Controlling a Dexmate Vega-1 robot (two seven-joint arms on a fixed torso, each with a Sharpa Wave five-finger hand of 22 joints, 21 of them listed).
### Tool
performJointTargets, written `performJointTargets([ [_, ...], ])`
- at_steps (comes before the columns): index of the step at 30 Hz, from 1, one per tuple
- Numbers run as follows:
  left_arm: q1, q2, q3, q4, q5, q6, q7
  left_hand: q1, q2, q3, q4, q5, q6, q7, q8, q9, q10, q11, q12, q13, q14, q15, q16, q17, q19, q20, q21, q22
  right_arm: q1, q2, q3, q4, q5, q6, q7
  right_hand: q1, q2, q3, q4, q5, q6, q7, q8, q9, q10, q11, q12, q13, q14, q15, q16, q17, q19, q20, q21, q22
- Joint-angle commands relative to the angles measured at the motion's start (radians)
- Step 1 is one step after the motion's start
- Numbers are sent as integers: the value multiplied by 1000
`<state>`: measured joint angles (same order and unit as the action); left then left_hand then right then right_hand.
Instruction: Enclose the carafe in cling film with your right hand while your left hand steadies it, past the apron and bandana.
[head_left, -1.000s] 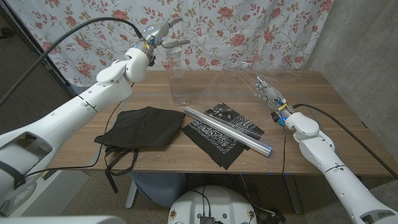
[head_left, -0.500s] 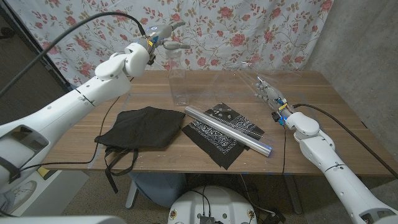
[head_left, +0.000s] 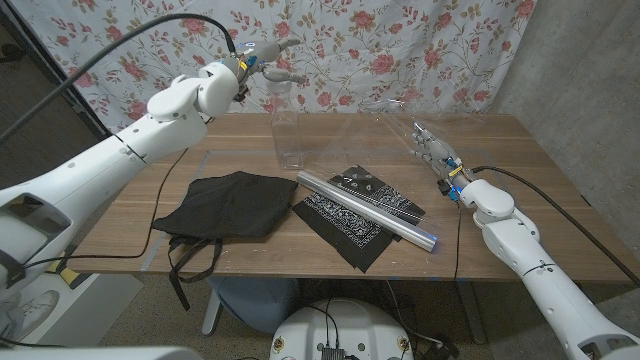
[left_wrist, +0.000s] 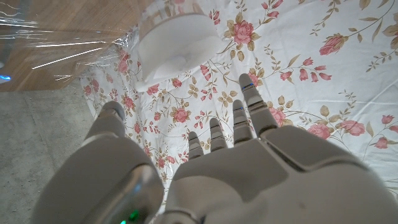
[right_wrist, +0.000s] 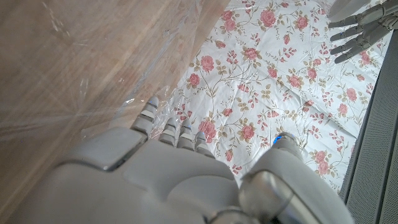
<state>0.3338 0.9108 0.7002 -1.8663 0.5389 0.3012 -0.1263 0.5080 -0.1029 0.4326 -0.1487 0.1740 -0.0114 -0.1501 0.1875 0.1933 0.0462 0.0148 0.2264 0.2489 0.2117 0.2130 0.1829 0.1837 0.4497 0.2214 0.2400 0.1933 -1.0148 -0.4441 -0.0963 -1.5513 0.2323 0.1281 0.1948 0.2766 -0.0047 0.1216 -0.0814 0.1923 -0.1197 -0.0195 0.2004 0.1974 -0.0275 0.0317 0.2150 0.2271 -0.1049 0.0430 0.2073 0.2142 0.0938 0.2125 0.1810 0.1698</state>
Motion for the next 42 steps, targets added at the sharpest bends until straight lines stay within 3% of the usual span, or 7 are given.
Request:
performJointTargets([
  [1,-45,11,19,9,16,-19,-125,-1,-1,-4,4,-1,-11,11,-4,5,-3,10,7,3,-14,2,3,3,1,-1,-3,3,-12,-21,11,-28,-5,-21,-6,5,8,2,-6,-4,-11,-4,4,3,2,-2,0,3,-5,-2,6,-1,-6,1,7,3],
  [6,-55,11,18,10,21,-29,-145,6,3,-3,2,0,-16,12,-1,5,-10,16,5,3,-21,1,2,3,5,-1,-3,4,-11,-26,12,-29,-2,-26,-2,6,8,2,-6,-4,-13,-6,4,3,2,-2,0,2,-5,-2,6,-1,-7,1,7,3],
  [11,-57,11,18,3,26,-30,-166,15,4,-4,-1,-1,-24,12,2,6,21,2,20,6,-10,-2,8,3,11,-1,-3,4,-11,-26,12,-25,-1,-24,-2,6,9,2,-7,-4,-14,-6,3,3,2,-3,0,2,-5,-2,6,-2,-7,1,7,3],
  [14,-61,13,19,0,35,-30,-176,18,4,-6,-1,-1,-29,13,4,6,10,33,17,8,-15,0,6,3,15,-1,-2,5,-10,-27,12,-23,0,-24,0,6,9,2,-7,-4,-14,-6,3,3,1,-4,0,2,-6,-2,6,-2,-7,1,7,3],
  [16,-62,14,19,-1,38,-39,-181,19,4,-6,-1,-1,-28,12,4,7,8,36,17,9,-17,1,5,3,16,-1,-3,5,-10,-28,13,-22,-1,-23,-1,6,9,2,-7,-4,-14,-6,3,3,2,-3,0,2,-6,-2,7,-2,-7,1,7,3],
  [33,-86,12,32,7,96,-64,-252,23,20,-9,5,2,-31,24,10,8,5,18,20,14,-80,2,-7,4,-2,-1,-15,4,-13,-30,19,-22,2,-32,-5,6,11,2,-9,-5,-12,-7,4,3,2,-3,0,2,-7,0,7,-2,-11,2,6,3],
  [42,-106,6,42,9,115,-70,-313,29,29,-8,5,4,-31,6,12,8,10,16,22,15,-88,1,-2,4,-6,-1,-17,5,-11,-35,16,-27,-5,-41,-8,6,13,3,-9,-5,-12,-7,4,3,0,-3,-1,1,-10,5,6,-2,-14,2,5,3],
])
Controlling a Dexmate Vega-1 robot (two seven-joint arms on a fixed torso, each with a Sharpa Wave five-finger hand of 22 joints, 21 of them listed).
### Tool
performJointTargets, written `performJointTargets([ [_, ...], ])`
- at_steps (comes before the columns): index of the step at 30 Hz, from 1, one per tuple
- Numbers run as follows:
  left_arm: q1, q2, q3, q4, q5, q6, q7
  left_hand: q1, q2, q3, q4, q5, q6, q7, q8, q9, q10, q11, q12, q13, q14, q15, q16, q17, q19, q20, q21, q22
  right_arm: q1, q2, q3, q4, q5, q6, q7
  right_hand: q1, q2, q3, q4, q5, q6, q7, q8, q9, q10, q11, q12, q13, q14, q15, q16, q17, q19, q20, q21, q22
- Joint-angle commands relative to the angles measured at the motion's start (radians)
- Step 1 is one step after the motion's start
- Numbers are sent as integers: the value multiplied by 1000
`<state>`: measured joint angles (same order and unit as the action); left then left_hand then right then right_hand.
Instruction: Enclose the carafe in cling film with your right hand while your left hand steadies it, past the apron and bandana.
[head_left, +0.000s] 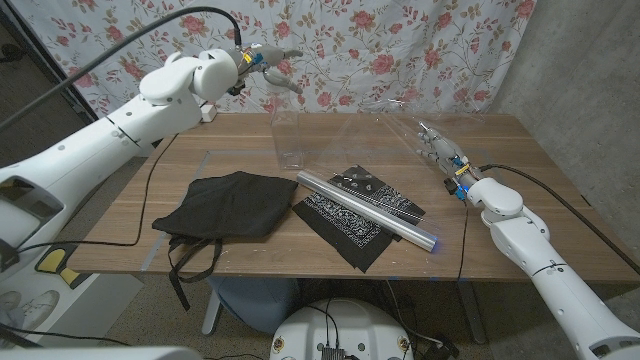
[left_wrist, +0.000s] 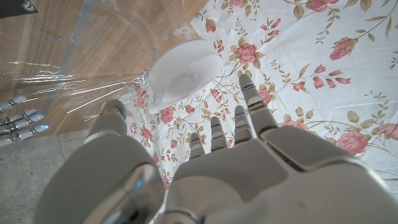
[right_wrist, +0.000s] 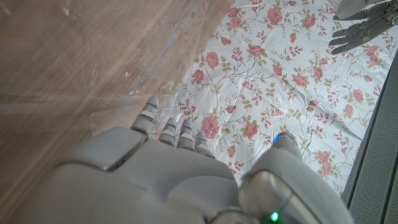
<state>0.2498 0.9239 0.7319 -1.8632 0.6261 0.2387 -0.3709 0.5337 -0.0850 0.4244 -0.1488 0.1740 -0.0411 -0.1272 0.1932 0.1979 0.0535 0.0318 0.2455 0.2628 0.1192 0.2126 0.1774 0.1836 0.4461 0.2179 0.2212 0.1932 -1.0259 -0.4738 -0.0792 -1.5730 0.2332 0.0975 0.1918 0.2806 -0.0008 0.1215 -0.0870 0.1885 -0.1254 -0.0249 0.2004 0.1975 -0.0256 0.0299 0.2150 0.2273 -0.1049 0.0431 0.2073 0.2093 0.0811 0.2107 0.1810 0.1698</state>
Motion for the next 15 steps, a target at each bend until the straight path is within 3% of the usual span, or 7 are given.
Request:
performJointTargets([
  [1,-25,-7,12,5,30,-7,-78,5,13,0,5,4,-3,-18,6,3,-2,6,2,1,8,1,6,4,2,2,4,6,0,-5,0,-7,-6,-13,-7,1,9,3,-4,-1,-6,-2,5,3,-2,-2,-1,1,-10,6,6,3,-1,4,5,3],
  [15,-33,-13,13,6,44,-16,-119,5,16,-5,6,2,-24,-16,1,1,-6,11,1,1,33,3,17,3,32,1,17,11,-4,11,13,9,27,11,8,1,11,3,-4,-1,-6,-4,5,3,-2,-3,-1,1,-10,14,7,3,-5,4,4,3],
])
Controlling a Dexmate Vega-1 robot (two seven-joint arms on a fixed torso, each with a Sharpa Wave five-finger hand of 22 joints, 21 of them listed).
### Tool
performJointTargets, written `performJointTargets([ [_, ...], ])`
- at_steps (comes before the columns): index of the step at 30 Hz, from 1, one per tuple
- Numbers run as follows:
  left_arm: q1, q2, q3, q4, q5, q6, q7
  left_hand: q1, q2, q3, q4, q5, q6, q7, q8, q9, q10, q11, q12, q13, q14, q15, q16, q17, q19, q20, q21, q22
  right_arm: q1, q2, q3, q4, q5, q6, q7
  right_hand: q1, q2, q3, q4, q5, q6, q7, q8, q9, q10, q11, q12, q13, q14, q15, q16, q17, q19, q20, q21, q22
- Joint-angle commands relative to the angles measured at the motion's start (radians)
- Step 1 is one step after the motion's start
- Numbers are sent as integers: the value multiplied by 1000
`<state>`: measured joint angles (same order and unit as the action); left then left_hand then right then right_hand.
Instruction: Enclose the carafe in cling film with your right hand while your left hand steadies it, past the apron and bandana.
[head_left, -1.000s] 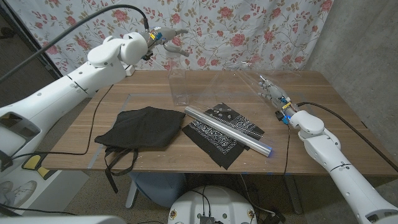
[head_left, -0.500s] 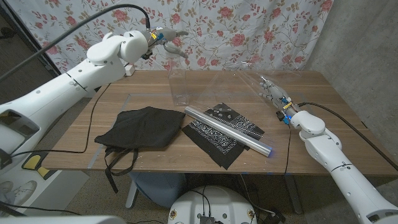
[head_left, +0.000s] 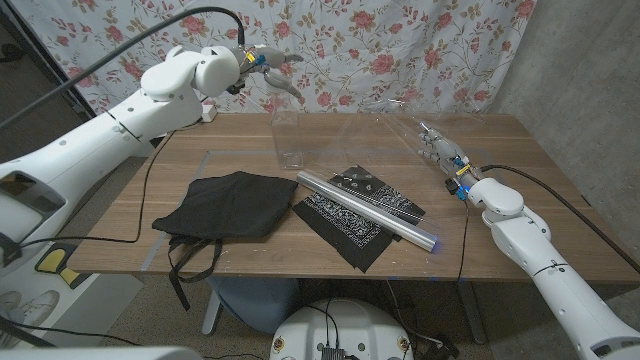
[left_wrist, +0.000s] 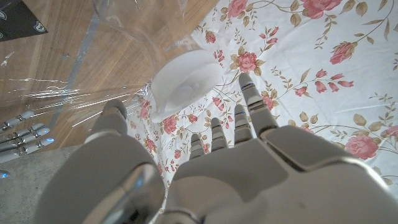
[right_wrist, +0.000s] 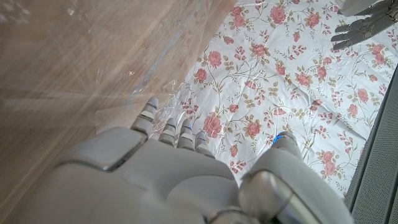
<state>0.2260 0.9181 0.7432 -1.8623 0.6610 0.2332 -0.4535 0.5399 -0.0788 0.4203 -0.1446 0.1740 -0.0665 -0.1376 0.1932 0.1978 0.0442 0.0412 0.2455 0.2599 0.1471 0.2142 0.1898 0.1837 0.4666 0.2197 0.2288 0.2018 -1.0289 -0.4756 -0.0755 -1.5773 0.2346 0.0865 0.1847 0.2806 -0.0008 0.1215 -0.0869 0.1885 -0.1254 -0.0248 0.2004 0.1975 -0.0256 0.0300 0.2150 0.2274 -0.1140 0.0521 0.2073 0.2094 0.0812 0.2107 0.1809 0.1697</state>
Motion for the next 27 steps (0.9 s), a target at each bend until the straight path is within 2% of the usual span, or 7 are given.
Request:
performJointTargets([
  [1,-8,-7,1,6,10,-12,-34,-1,10,-1,2,2,1,-5,1,1,3,2,1,4,6,1,5,3,12,-1,9,2,0,13,10,11,27,19,14,1,11,3,-5,-1,-6,-3,4,3,-2,-4,-1,1,-1,5,7,3,-5,4,4,3],
  [8,-4,-4,-2,16,5,-19,-30,-1,8,-7,2,1,-33,3,-8,0,-3,1,0,4,22,1,8,3,40,-1,21,6,4,13,4,7,19,10,10,0,11,2,-5,-1,-3,-4,6,3,0,-4,0,1,-1,5,8,3,-7,4,4,3],
  [12,-4,-5,-1,26,2,-21,-35,-1,6,-8,1,1,-33,0,-7,-1,0,-2,1,4,26,0,9,3,42,-1,21,6,11,14,-1,9,13,7,8,0,11,2,-5,-2,-3,-4,6,3,0,-4,0,1,-1,6,8,3,-7,4,4,3],
  [17,2,-5,-8,33,-9,-28,-20,0,5,-11,0,0,-32,8,-3,-1,-23,7,-7,4,33,0,10,3,52,-1,25,6,26,17,-10,21,10,1,13,0,11,2,-6,-2,-2,-4,6,3,1,-5,0,0,-1,6,8,3,-8,4,4,3],
  [27,-12,-11,8,68,-16,-59,-31,12,9,-11,-3,2,-16,4,7,-2,-11,-8,0,5,69,-7,18,2,77,-2,33,8,32,21,-18,23,-1,-8,8,0,13,2,-6,-2,-1,-4,6,3,3,-5,1,0,-2,5,8,3,-9,3,4,3],
])
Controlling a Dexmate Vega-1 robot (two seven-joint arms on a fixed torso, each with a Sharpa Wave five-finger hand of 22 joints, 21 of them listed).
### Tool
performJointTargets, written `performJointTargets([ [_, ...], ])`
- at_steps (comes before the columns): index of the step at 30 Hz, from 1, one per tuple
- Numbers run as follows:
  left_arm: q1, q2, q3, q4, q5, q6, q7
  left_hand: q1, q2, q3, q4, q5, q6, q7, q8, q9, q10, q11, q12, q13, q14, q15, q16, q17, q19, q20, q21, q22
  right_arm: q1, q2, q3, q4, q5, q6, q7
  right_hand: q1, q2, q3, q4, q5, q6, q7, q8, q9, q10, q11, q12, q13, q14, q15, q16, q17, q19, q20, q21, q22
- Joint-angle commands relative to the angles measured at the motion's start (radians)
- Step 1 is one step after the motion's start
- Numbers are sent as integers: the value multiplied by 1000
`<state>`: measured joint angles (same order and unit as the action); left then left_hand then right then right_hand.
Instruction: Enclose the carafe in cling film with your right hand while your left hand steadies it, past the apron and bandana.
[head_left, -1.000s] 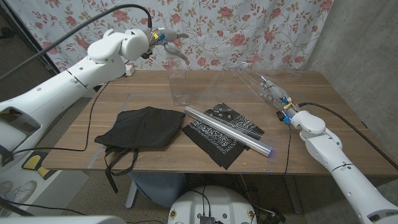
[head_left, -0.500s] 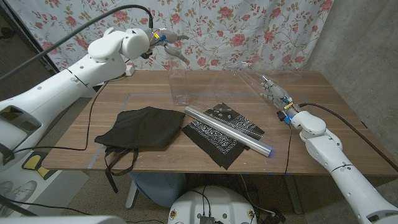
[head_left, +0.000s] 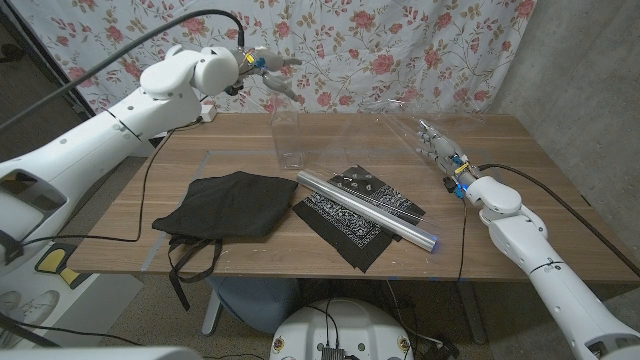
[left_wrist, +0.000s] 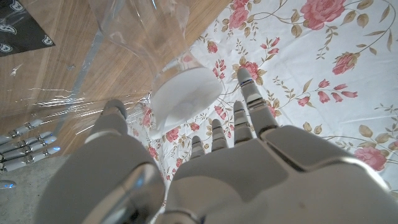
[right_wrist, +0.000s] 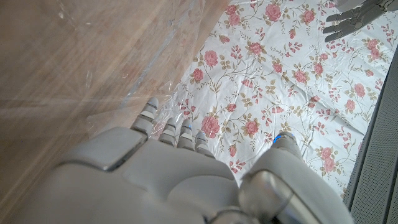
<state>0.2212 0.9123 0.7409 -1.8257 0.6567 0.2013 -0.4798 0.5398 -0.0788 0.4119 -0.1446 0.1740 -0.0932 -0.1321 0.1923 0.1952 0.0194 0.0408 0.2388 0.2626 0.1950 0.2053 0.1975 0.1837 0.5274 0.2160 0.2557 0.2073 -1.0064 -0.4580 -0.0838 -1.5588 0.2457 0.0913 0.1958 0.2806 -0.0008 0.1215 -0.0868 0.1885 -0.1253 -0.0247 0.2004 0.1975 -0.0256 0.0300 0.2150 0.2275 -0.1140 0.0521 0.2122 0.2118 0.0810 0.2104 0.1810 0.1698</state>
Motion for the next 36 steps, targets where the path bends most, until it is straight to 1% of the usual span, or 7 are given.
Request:
performJointTargets([
  [1,-7,-6,11,33,-12,-31,-3,14,10,-3,-4,2,11,-3,8,1,17,-8,8,2,27,0,12,2,18,2,7,2,9,3,-10,3,-12,-14,-4,0,13,2,-7,-2,-1,-4,6,3,3,-6,1,0,-2,5,3,1,-9,4,4,3],
  [10,-1,-4,10,25,-19,-35,-7,35,19,-2,-8,2,25,-25,13,3,54,-25,29,10,115,-49,31,3,52,1,20,5,2,1,-6,-9,-13,-18,-9,0,14,2,-7,-2,3,-5,8,3,3,-5,1,0,-3,5,3,1,-10,4,4,3],
  [14,0,-5,12,24,-19,-38,-8,39,19,-3,-8,2,32,-28,15,3,61,-34,32,12,130,-55,32,3,65,0,25,5,-4,-1,-4,-15,-14,-22,-13,-1,15,2,-7,-2,3,-5,8,3,3,-6,0,0,-3,5,4,1,-10,4,5,3],
  [19,2,-9,17,25,-17,-42,-7,48,28,-6,-5,2,45,-30,19,5,72,-35,40,18,204,-105,49,8,132,-7,56,12,-8,-2,-2,-17,-13,-20,-14,-1,15,2,-7,-2,6,-5,8,3,1,-5,0,0,-12,4,1,1,-11,4,5,3],
  [29,18,-10,14,25,-22,-59,23,87,67,3,-10,6,100,-35,35,7,94,-49,53,27,314,-172,88,30,183,-54,101,40,-1,-2,-6,-11,-11,-24,-10,-3,16,1,-8,-2,10,-6,9,3,1,-4,0,0,-18,5,-1,2,-12,4,5,3],
  [33,33,-6,3,19,-29,-68,54,123,81,4,-19,9,192,-33,66,13,153,-94,83,40,370,-207,111,45,206,-81,133,62,2,-1,-9,-9,-15,-26,-11,-3,16,1,-8,-2,11,-8,10,3,1,-5,-1,0,-18,5,-1,2,-13,4,5,3],
  [36,44,-1,-5,10,-28,-72,75,159,83,5,-27,14,255,-43,87,18,197,-109,106,52,421,-239,131,53,228,-104,160,76,2,-3,-10,-10,-18,-27,-12,-3,16,1,-8,-2,11,-8,9,3,0,-5,-1,0,-17,5,0,2,-13,4,5,3],
])
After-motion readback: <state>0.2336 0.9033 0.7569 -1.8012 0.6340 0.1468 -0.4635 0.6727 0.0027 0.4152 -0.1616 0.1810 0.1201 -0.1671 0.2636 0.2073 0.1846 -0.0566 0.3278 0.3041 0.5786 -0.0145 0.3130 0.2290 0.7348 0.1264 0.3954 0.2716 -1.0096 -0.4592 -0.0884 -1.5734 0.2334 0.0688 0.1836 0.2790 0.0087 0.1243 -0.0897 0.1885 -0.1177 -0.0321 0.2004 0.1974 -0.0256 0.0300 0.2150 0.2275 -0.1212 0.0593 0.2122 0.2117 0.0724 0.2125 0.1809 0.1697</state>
